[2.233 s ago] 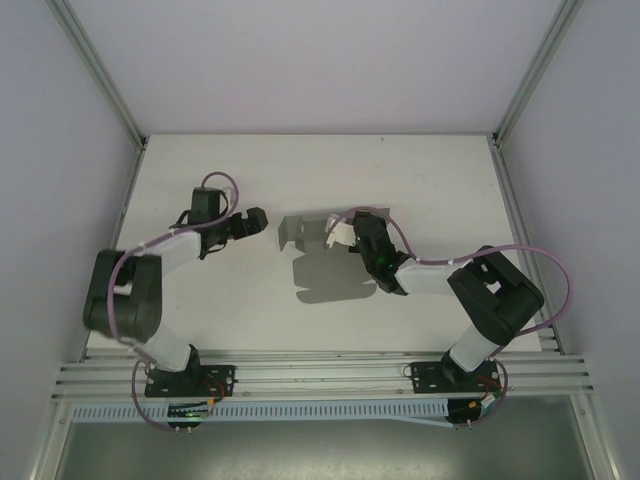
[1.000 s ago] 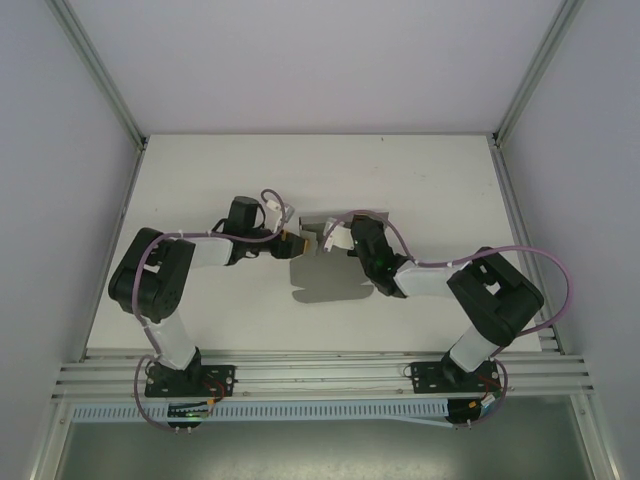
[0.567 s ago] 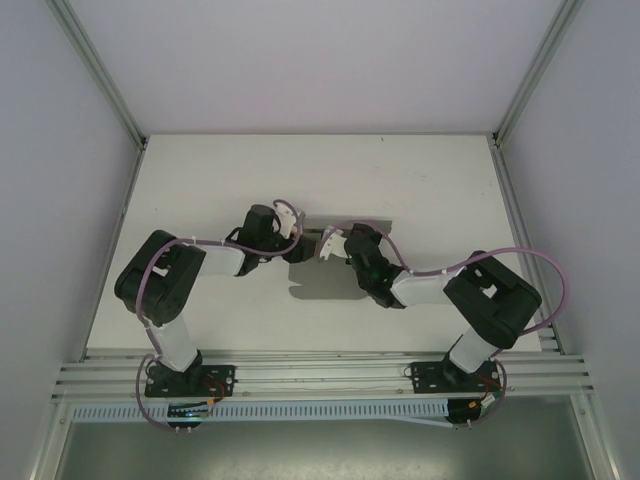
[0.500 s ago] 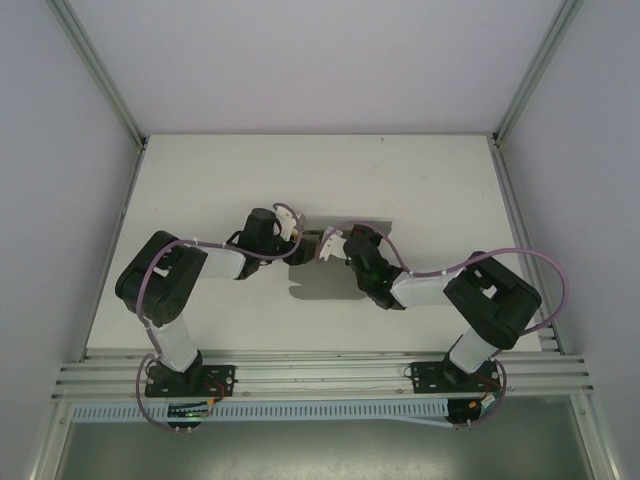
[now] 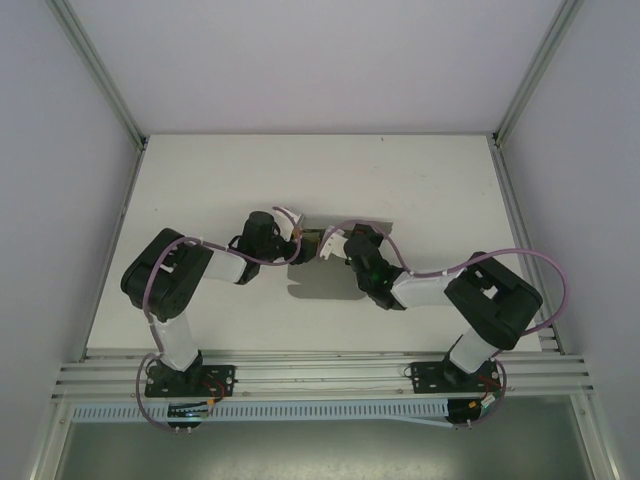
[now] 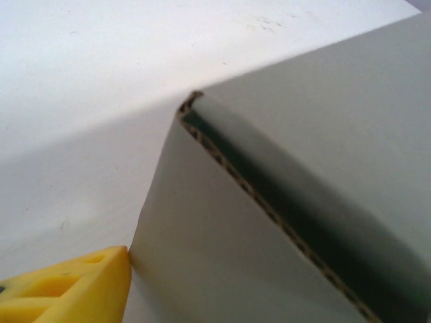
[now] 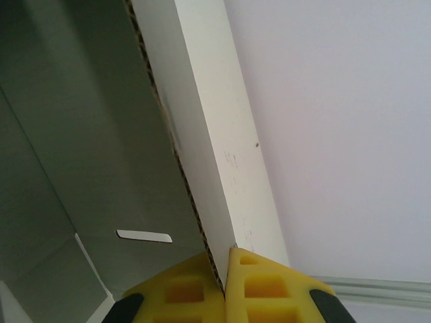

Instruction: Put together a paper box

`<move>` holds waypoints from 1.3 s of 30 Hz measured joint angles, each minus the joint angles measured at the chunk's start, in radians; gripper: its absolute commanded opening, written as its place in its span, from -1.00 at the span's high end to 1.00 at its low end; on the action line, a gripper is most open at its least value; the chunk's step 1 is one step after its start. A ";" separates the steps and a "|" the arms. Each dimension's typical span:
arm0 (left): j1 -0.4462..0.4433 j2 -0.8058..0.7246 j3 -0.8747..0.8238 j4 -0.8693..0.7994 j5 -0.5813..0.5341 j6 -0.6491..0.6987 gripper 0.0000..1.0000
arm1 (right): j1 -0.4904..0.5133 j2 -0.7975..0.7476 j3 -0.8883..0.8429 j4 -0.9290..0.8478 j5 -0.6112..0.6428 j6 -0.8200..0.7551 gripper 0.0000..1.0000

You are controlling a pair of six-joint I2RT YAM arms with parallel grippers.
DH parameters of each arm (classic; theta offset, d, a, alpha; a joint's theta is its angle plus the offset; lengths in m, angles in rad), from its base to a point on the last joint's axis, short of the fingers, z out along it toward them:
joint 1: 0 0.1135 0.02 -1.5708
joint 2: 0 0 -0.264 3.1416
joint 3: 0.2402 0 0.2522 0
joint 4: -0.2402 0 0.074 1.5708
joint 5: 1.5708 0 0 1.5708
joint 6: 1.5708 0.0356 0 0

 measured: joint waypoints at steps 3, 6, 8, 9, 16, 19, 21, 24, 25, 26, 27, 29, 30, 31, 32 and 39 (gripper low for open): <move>0.007 0.009 0.000 0.010 0.027 0.012 -0.27 | -0.007 -0.005 0.004 -0.016 -0.010 0.005 1.00; 0.009 0.014 0.001 0.018 0.039 0.011 -0.28 | -0.011 -0.007 0.009 -0.027 -0.011 0.008 1.00; 0.009 0.023 0.006 0.025 0.039 0.010 -0.29 | -0.013 -0.007 0.011 -0.032 -0.011 0.008 1.00; 0.009 0.028 0.014 0.024 0.038 0.010 -0.29 | -0.014 -0.007 0.013 -0.037 -0.011 0.008 1.00; 0.011 0.071 0.074 0.024 0.017 -0.025 -0.05 | -0.023 -0.005 0.031 -0.069 -0.010 0.028 1.00; 0.008 0.087 0.083 0.044 -0.004 -0.051 0.19 | -0.023 0.002 0.040 -0.083 -0.010 0.044 1.00; 0.003 0.093 0.083 0.057 -0.023 -0.063 0.29 | -0.023 0.010 0.048 -0.090 -0.009 0.055 1.00; -0.005 0.095 0.091 0.061 -0.060 -0.066 0.42 | -0.027 0.017 0.059 -0.099 -0.008 0.069 1.00; -0.009 0.095 0.095 0.061 -0.075 -0.066 0.45 | -0.030 0.018 0.063 -0.103 -0.009 0.074 1.00; -0.014 0.095 0.100 0.060 -0.091 -0.066 0.50 | -0.033 0.018 0.066 -0.110 -0.009 0.082 1.00; -0.019 0.095 0.103 0.060 -0.108 -0.066 0.63 | -0.037 0.018 0.071 -0.119 -0.010 0.091 1.00; -0.028 0.095 0.110 0.055 -0.142 -0.074 0.64 | -0.040 0.019 0.079 -0.129 -0.011 0.103 1.00; -0.033 0.095 0.114 0.049 -0.158 -0.082 0.56 | -0.040 0.022 0.084 -0.136 -0.010 0.110 1.00; -0.037 0.095 0.116 0.044 -0.176 -0.095 0.53 | -0.040 0.025 0.089 -0.140 -0.010 0.114 1.00; -0.040 0.095 0.117 0.042 -0.192 -0.105 0.52 | -0.042 0.029 0.097 -0.148 -0.010 0.117 1.00; -0.054 0.095 0.145 0.014 -0.335 -0.234 0.66 | -0.042 0.035 0.131 -0.195 -0.029 0.168 1.00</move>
